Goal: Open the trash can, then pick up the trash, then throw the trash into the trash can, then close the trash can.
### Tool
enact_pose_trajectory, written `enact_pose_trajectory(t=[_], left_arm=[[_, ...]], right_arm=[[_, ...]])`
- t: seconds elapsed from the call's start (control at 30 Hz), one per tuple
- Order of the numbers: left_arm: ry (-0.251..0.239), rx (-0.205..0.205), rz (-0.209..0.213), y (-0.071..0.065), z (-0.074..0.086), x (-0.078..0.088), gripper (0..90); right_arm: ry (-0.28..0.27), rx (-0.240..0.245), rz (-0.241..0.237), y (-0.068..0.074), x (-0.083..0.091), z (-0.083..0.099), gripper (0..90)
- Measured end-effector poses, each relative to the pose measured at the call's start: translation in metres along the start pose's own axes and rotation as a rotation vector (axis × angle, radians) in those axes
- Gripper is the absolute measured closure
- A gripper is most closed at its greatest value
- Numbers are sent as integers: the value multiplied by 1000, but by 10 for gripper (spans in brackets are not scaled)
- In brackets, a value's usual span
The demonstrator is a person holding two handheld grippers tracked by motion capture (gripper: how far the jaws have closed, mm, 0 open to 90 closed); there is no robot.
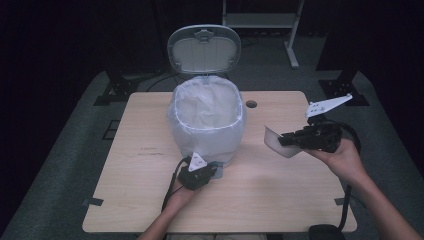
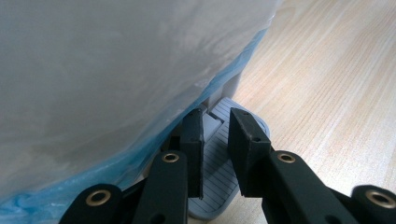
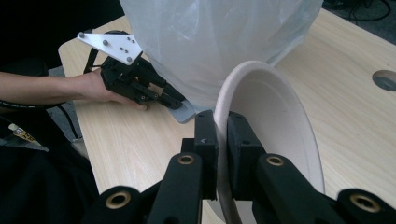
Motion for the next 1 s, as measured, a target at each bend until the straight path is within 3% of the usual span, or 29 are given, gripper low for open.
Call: enact_pose_trajectory(t=[0.4,1.0], left_arm=[[-1,2,1,0,0,0,758],[-3,2,2,0,0,0,758]], right_arm=[[-1,24,6,5,6,-12,834],[-1,21,4,7,10,-20,834]])
Point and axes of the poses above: each handheld gripper's, and its own axes: x roughly backward along the jaws, z roughly out of its underside, y roughly to its left, the point moved 4 cm from there along -x, roughly forward along the jaws, and after that the axes turned 1 degree about x, right-handed, at the moved point
